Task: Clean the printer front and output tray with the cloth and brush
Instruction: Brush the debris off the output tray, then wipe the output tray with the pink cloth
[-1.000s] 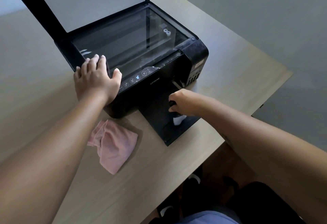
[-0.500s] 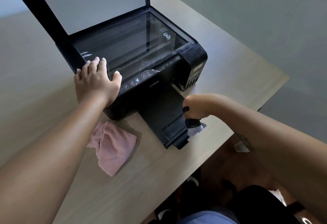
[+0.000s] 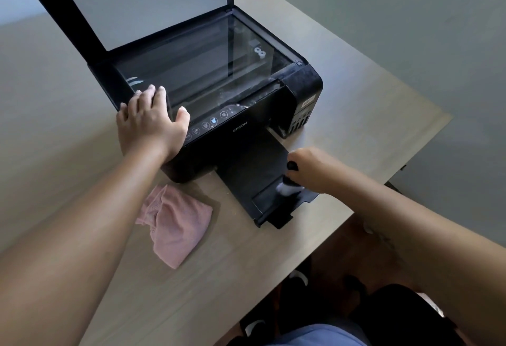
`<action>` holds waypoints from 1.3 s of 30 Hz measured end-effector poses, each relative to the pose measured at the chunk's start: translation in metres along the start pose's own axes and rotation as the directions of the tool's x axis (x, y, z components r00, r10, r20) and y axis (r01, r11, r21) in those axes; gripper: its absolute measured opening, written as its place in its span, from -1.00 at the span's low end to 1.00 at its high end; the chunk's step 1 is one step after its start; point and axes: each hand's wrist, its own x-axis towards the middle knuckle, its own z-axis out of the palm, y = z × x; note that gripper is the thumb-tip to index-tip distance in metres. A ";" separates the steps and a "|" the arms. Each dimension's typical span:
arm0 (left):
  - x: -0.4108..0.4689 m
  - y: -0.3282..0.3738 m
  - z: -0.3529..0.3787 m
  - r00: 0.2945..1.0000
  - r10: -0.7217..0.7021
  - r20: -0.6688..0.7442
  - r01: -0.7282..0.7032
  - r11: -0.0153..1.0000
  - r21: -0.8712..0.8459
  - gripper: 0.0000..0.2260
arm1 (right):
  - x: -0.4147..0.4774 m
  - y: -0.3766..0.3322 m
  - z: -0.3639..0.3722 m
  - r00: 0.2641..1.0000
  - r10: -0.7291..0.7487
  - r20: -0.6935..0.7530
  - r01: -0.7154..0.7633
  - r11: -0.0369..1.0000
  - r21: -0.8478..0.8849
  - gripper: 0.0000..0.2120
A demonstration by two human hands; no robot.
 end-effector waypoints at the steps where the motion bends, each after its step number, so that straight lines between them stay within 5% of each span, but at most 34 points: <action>1: 0.000 0.000 0.000 1.000 -0.003 0.001 0.003 1.000 0.003 -0.39 | -0.001 -0.002 0.000 1.000 -0.007 0.005 0.007 1.000 -0.006 -0.78; 4: -0.001 0.005 -0.001 1.000 -0.004 0.012 0.004 1.000 0.009 -0.39 | -0.002 -0.007 0.006 0.995 -0.073 0.062 0.068 0.994 0.086 -0.78; 8: -0.002 0.008 -0.004 0.999 -0.028 0.024 0.028 1.000 0.008 -0.39 | 0.002 -0.023 0.006 0.977 -0.069 -0.202 0.115 0.967 0.227 -0.82; 11: -0.003 0.009 -0.007 0.998 0.001 0.060 -0.001 1.000 -0.015 -0.40 | -0.004 -0.047 0.013 0.957 -0.104 -0.271 0.197 0.917 0.346 -0.89; 18: -0.076 -0.043 -0.007 0.978 0.170 -0.118 -0.199 0.932 -0.303 -0.48 | 0.010 -0.109 0.040 0.892 -0.262 -0.368 0.412 0.805 0.426 -0.81; 24: -0.196 -0.145 0.039 0.986 -0.124 0.113 0.135 0.986 -0.096 -0.47 | 0.031 -0.161 0.056 0.879 -0.348 -0.325 0.468 0.756 0.458 -0.74; 29: -0.267 -0.182 0.058 0.932 -0.269 0.242 0.267 0.963 0.044 -0.42 | 0.053 -0.209 0.069 0.874 -0.414 -0.254 0.483 0.797 0.362 -0.70; 39: -0.286 -0.177 0.077 0.929 -0.332 0.164 0.327 0.943 0.058 -0.43 | 0.087 -0.264 0.098 0.814 -0.491 -0.311 0.513 0.858 -0.012 -0.79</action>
